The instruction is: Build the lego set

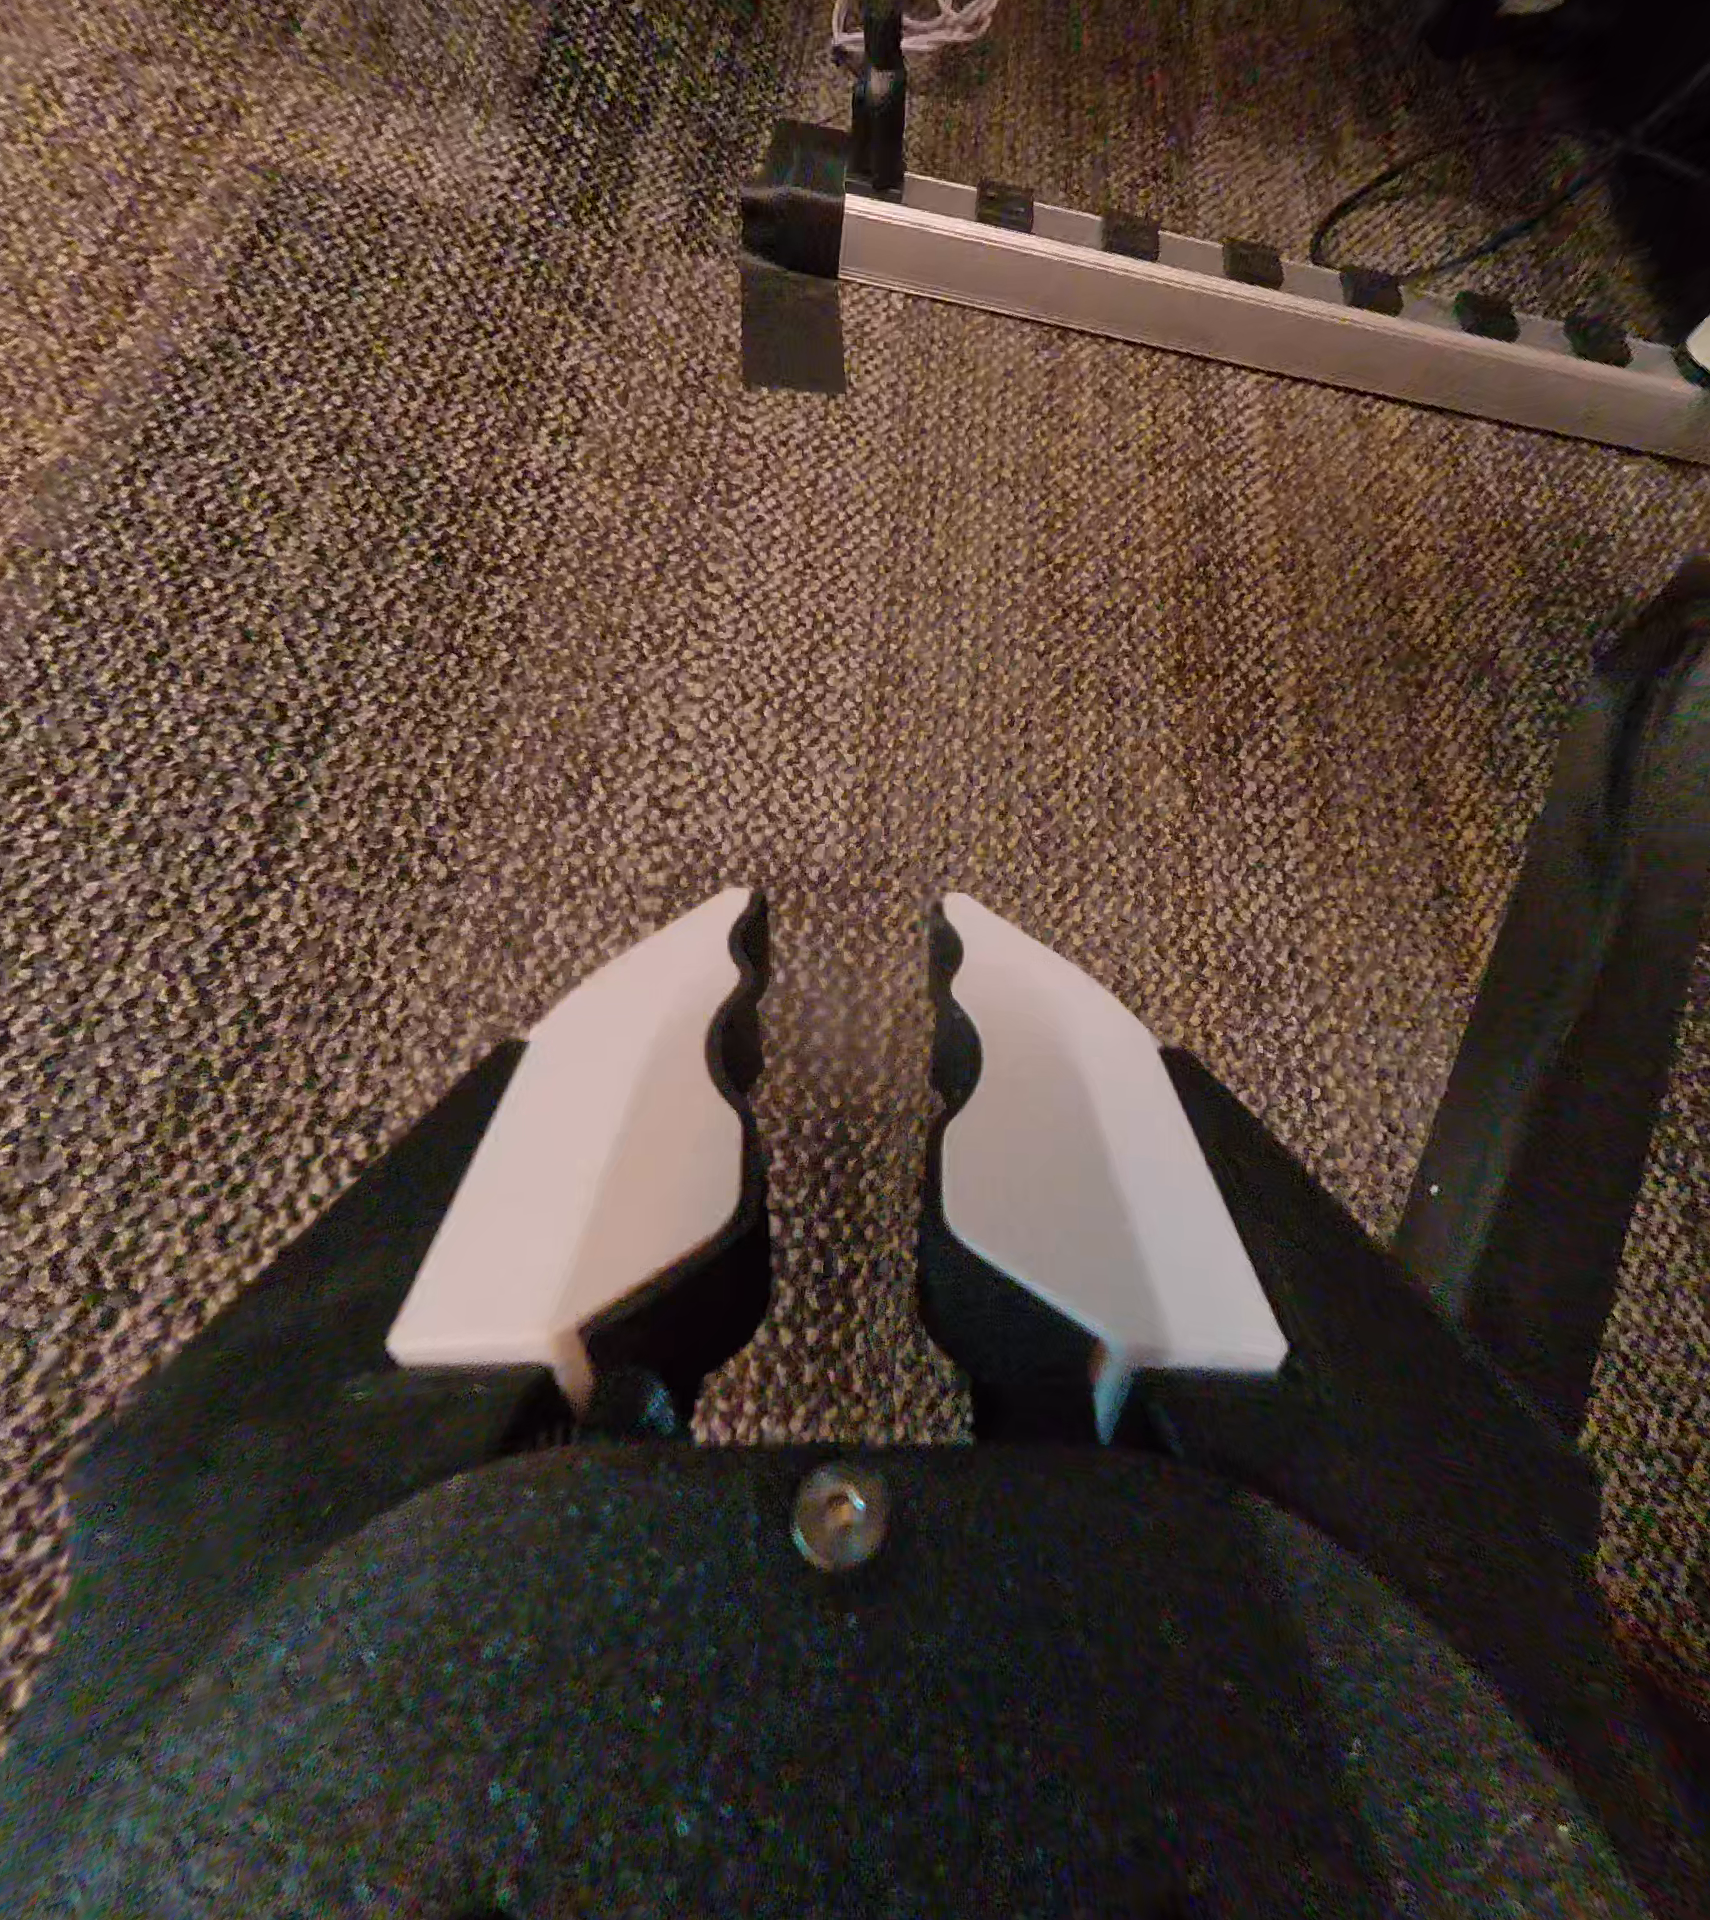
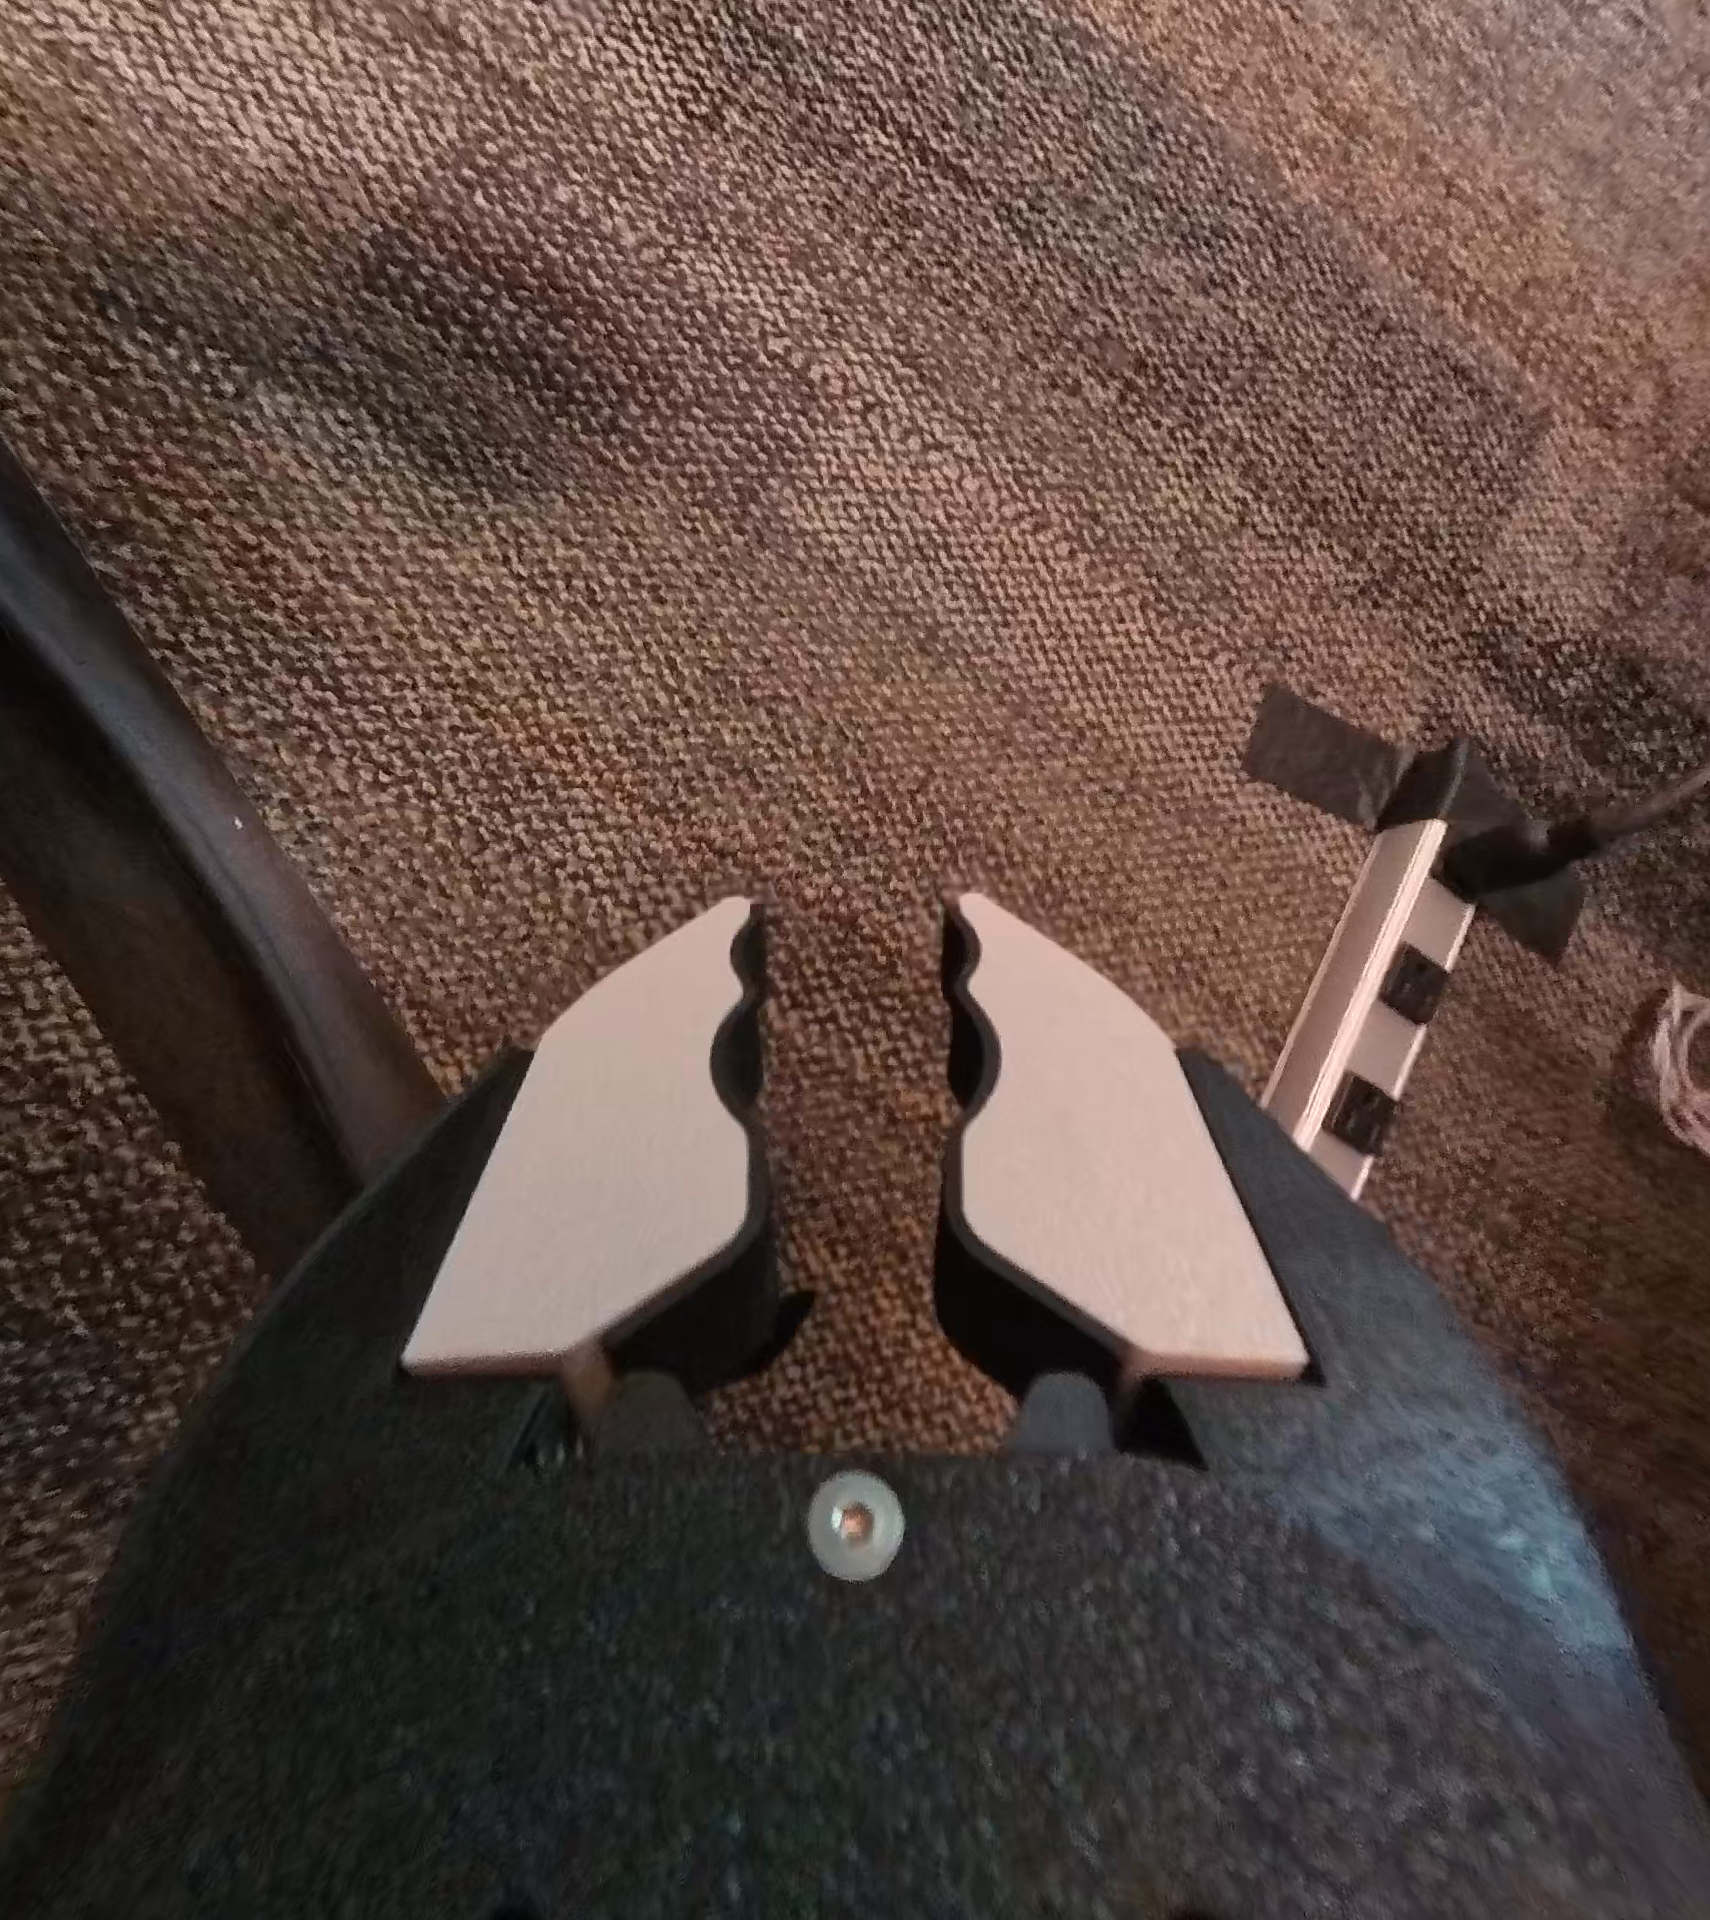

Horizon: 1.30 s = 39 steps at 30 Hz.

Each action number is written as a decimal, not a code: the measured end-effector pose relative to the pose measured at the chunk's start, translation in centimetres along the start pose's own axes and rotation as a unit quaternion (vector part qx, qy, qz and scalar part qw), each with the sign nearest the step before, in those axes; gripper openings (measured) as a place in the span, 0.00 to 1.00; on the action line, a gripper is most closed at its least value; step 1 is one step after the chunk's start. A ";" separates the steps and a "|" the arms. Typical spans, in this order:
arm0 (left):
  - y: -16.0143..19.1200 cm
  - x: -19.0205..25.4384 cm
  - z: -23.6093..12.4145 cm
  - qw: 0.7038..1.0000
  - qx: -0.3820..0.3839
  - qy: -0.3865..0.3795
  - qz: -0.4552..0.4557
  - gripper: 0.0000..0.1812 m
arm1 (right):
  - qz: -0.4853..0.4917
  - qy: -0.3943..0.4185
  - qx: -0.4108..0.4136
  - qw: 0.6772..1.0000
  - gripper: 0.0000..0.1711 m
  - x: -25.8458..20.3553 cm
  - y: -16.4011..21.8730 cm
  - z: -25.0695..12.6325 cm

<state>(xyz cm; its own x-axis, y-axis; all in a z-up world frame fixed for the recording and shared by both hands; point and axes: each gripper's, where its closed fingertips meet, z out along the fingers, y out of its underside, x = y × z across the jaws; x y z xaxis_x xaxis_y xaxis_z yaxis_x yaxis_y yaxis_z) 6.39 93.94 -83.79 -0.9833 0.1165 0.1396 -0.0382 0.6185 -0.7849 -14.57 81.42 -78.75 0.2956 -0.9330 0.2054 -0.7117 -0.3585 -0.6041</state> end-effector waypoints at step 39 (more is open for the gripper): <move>-4.7 19.3 3.9 0.916 -0.089 0.324 0.218 0.01 | 0.519 0.358 -0.045 0.775 0.12 -16.1 22.0 -17.7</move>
<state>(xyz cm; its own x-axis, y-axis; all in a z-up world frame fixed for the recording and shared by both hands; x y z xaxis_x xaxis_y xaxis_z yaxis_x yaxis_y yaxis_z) -13.14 90.26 -79.80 -0.5842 0.7840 0.2100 0.4205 0.5136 -0.7479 -46.23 87.99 -81.69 -0.8725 -0.4870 0.0392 -0.3800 0.6260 -0.6810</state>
